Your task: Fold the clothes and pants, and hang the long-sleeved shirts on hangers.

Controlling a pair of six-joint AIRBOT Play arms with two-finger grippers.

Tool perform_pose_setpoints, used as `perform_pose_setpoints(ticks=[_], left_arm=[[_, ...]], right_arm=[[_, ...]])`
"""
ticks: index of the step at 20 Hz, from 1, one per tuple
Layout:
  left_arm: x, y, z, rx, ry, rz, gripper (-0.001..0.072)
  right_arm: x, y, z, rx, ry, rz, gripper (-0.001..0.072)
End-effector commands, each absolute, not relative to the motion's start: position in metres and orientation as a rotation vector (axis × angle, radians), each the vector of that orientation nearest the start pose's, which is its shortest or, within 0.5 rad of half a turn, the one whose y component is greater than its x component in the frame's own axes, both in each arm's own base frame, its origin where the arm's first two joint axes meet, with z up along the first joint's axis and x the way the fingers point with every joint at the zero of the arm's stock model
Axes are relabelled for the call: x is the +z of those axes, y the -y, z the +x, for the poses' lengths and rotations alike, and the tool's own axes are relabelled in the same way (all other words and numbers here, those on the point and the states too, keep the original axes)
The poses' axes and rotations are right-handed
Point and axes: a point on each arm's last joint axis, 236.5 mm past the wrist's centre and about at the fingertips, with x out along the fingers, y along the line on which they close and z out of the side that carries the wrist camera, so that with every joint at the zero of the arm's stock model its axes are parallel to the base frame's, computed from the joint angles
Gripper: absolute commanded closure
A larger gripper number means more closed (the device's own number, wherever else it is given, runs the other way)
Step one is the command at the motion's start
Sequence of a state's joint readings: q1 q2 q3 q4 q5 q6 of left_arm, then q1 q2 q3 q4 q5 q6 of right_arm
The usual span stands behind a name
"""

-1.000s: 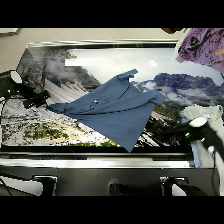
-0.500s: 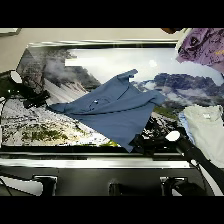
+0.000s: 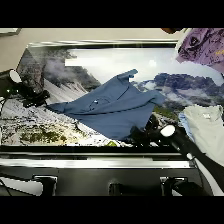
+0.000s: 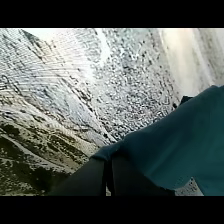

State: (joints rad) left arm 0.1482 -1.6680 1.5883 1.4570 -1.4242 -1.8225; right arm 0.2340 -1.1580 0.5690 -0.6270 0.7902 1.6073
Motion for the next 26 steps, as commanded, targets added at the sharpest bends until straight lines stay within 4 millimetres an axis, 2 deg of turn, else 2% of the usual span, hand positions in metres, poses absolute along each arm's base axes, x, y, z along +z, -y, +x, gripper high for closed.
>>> perform_pose_setpoints(ticks=[1, 2, 3, 4, 5, 7, 9, 11, 12, 14, 15, 17, 19, 20, 21, 23, 25, 26], left_arm=[[0.024, -0.039, 0.441, 0.166, -1.376, -0.348, 0.0692], [0.048, -0.041, 0.447, 0.162, -1.309, -0.344, 0.0692], [0.079, -0.043, 0.452, 0.158, -1.225, -0.339, 0.0693], [0.118, -0.046, 0.456, 0.155, -1.118, -0.330, 0.0692], [0.164, -0.048, 0.456, 0.151, -1.001, -0.325, 0.0693], [0.263, -0.046, 0.439, 0.130, -0.746, -0.303, 0.0693], [0.358, -0.040, 0.398, 0.108, -0.497, -0.279, 0.0693], [0.432, -0.031, 0.341, 0.088, -0.275, -0.259, 0.0693], [0.462, -0.026, 0.309, 0.080, -0.178, -0.257, 0.0693], [0.502, -0.025, 0.251, 0.100, -0.026, -0.265, 0.0692], [0.516, -0.029, 0.228, 0.123, 0.035, -0.272, 0.0693], [0.534, -0.040, 0.192, 0.182, 0.130, -0.276, 0.0693], [0.539, -0.047, 0.181, 0.217, 0.155, -0.258, 0.0693], [0.536, -0.048, 0.187, 0.219, 0.144, -0.258, 0.0693], [0.529, -0.050, 0.198, 0.221, 0.117, -0.260, 0.0693], [0.500, -0.051, 0.239, 0.211, 0.015, -0.272, 0.0693], [0.450, -0.054, 0.297, 0.206, -0.145, -0.275, 0.0693], [0.415, -0.059, 0.331, 0.218, -0.245, -0.282, 0.0693]], right_arm=[[0.019, -0.175, 0.339, 0.342, -1.203, 0.783, 0.0683], [0.056, -0.163, 0.353, 0.364, -1.133, 0.738, 0.0683], [0.100, -0.151, 0.365, 0.390, -1.045, 0.690, 0.0683], [0.145, -0.140, 0.371, 0.408, -0.955, 0.641, 0.0683], [0.191, -0.130, 0.373, 0.420, -0.862, 0.591, 0.0683], [0.287, -0.109, 0.355, 0.421, -0.666, 0.458, 0.0683], [0.365, -0.090, 0.318, 0.376, -0.492, 0.321, 0.0683], [0.424, -0.076, 0.273, 0.319, -0.338, 0.217, 0.0683], [0.450, -0.069, 0.248, 0.289, -0.258, 0.178, 0.0683], [0.487, -0.060, 0.206, 0.242, -0.123, 0.138, 0.0683], [0.498, -0.054, 0.190, 0.215, -0.073, 0.138, 0.0683], [0.504, -0.048, 0.175, 0.182, -0.039, 0.146, 0.0683], [0.499, -0.047, 0.182, 0.179, -0.066, 0.147, 0.0683], [0.494, -0.046, 0.193, 0.178, -0.093, 0.155, 0.0683], [0.485, -0.045, 0.209, 0.174, -0.137, 0.185, 0.0683], [0.452, -0.043, 0.255, 0.161, -0.286, 0.252, 0.0683], [0.395, -0.044, 0.312, 0.157, -0.505, 0.296, 0.0683], [0.360, -0.046, 0.343, 0.160, -0.623, 0.307, 0.0683]])
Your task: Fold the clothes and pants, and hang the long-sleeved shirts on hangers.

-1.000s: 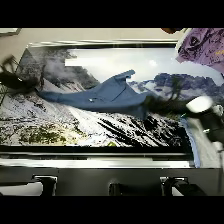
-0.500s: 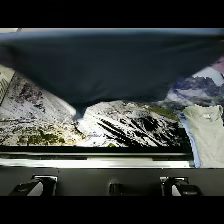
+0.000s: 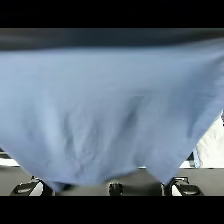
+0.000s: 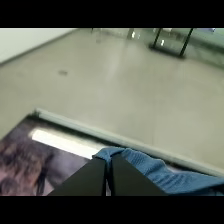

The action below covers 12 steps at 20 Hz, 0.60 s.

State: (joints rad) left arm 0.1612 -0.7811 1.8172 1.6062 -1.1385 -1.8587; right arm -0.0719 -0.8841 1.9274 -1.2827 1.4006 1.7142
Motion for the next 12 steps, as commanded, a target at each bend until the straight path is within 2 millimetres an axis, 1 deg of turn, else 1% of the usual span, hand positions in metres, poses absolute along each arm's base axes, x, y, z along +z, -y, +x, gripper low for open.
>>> perform_pose_setpoints(ticks=[1, 2, 3, 5, 6, 7, 8, 10, 12], left_arm=[[0.377, -0.064, 0.361, 0.230, -0.344, -0.287, 0.0693], [0.334, -0.069, 0.393, 0.243, -0.448, -0.293, 0.0693], [0.293, -0.072, 0.420, 0.251, -0.542, -0.297, 0.0693], [0.206, -0.072, 0.472, 0.253, -0.721, -0.296, 0.0693], [0.167, -0.070, 0.492, 0.252, -0.792, -0.294, 0.0692], [0.129, -0.066, 0.506, 0.251, -0.861, -0.293, 0.0692], [0.089, -0.061, 0.516, 0.249, -0.936, -0.289, 0.0692], [0.027, -0.049, 0.523, 0.243, -1.062, -0.291, 0.0692], [-0.013, -0.031, 0.525, 0.215, -1.142, -0.327, 0.0691]], right_arm=[[0.325, -0.049, 0.374, 0.162, -0.724, 0.313, 0.0683], [0.286, -0.056, 0.406, 0.170, -0.821, 0.316, 0.0683], [0.248, -0.064, 0.435, 0.177, -0.902, 0.322, 0.0683], [0.166, -0.083, 0.489, 0.193, -1.025, 0.310, 0.0683], [0.127, -0.090, 0.509, 0.187, -1.072, 0.323, 0.0683], [0.088, -0.095, 0.526, 0.164, -1.118, 0.356, 0.0683], [0.053, -0.099, 0.537, 0.141, -1.162, 0.388, 0.0682], [0.001, -0.101, 0.546, 0.088, -1.235, 0.452, 0.0682], [-0.030, -0.101, 0.547, 0.062, -1.288, 0.473, 0.0682]])
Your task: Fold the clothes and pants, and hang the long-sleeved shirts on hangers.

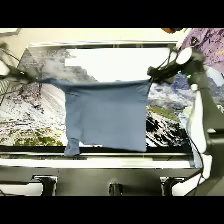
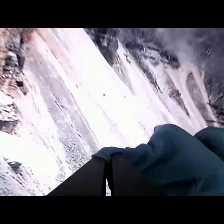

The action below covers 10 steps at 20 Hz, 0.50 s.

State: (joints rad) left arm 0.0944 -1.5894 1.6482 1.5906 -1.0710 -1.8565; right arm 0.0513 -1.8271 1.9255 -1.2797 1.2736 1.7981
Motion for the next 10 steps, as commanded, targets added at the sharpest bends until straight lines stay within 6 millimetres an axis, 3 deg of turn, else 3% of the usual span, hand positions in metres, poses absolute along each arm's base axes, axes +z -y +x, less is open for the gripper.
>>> perform_pose_setpoints(ticks=[1, 2, 3, 4, 5, 6, 7, 8, 10], left_arm=[[-0.024, -0.024, 0.525, 0.201, -1.166, -0.352, 0.0691], [-0.031, -0.017, 0.525, 0.190, -1.182, -0.377, 0.0687], [-0.032, -0.014, 0.524, 0.183, -1.190, -0.391, 0.0649], [-0.030, -0.016, 0.522, 0.186, -1.193, -0.392, 0.0537], [-0.024, -0.021, 0.518, 0.193, -1.201, -0.396, 0.0335], [-0.016, -0.028, 0.514, 0.199, -1.211, -0.396, 0.0211], [-0.004, -0.038, 0.507, 0.190, -1.227, -0.376, 0.0158], [0.011, -0.051, 0.497, 0.179, -1.244, -0.346, 0.0158], [0.036, -0.077, 0.466, 0.170, -1.289, -0.305, 0.0158]], right_arm=[[-0.039, -0.101, 0.546, 0.059, -1.303, 0.476, 0.0681], [-0.042, -0.101, 0.546, 0.058, -1.308, 0.476, 0.0676], [-0.041, -0.101, 0.547, 0.058, -1.304, 0.476, 0.0620], [-0.038, -0.100, 0.547, 0.059, -1.302, 0.477, 0.0519], [-0.030, -0.099, 0.545, 0.062, -1.299, 0.486, 0.0367], [-0.018, -0.096, 0.544, 0.078, -1.289, 0.495, 0.0254], [-0.002, -0.094, 0.541, 0.112, -1.274, 0.495, 0.0182], [0.018, -0.085, 0.536, 0.150, -1.256, 0.484, 0.0148], [0.053, -0.049, 0.516, 0.183, -1.248, 0.441, 0.0104]])
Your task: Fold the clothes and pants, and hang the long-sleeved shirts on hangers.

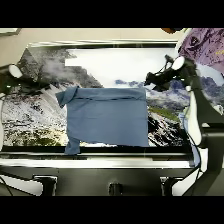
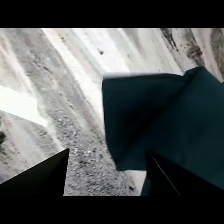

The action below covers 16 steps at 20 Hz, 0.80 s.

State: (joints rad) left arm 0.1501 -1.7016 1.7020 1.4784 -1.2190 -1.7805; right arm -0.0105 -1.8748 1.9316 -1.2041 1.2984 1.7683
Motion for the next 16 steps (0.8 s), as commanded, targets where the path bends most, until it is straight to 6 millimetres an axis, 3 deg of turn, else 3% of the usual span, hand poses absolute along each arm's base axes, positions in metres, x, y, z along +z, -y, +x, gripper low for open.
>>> perform_pose_setpoints(ticks=[1, 2, 3, 5, 7, 10, 13, 16], left_arm=[[0.046, -0.088, 0.449, 0.175, -1.308, -0.333, 0.0159], [0.055, -0.092, 0.437, 0.163, -1.286, -0.419, 0.0159], [0.060, -0.093, 0.422, 0.130, -1.277, -0.466, 0.0164], [0.053, -0.087, 0.388, 0.100, -1.278, -0.584, 0.0184], [0.031, -0.081, 0.350, 0.130, -1.296, -0.654, 0.0184], [-0.002, -0.068, 0.311, 0.164, -1.333, -0.695, 0.0185], [-0.026, -0.057, 0.291, 0.168, -1.400, -0.726, 0.0184], [-0.031, -0.055, 0.289, 0.167, -1.416, -0.733, 0.0183]], right_arm=[[0.065, -0.027, 0.499, 0.199, -1.267, 0.398, 0.0107], [0.071, -0.008, 0.481, 0.218, -1.302, 0.373, 0.0119], [0.080, 0.001, 0.469, 0.242, -1.298, 0.458, 0.0128], [0.090, -0.005, 0.440, 0.398, -1.271, 0.584, 0.0214], [0.065, -0.004, 0.400, 0.387, -1.326, 0.682, 0.0212], [0.014, -0.024, 0.338, 0.367, -1.444, 0.763, 0.0210], [-0.026, -0.046, 0.284, 0.374, -1.538, 0.822, 0.0210], [-0.060, -0.061, 0.246, 0.362, -1.613, 0.872, 0.0209]])
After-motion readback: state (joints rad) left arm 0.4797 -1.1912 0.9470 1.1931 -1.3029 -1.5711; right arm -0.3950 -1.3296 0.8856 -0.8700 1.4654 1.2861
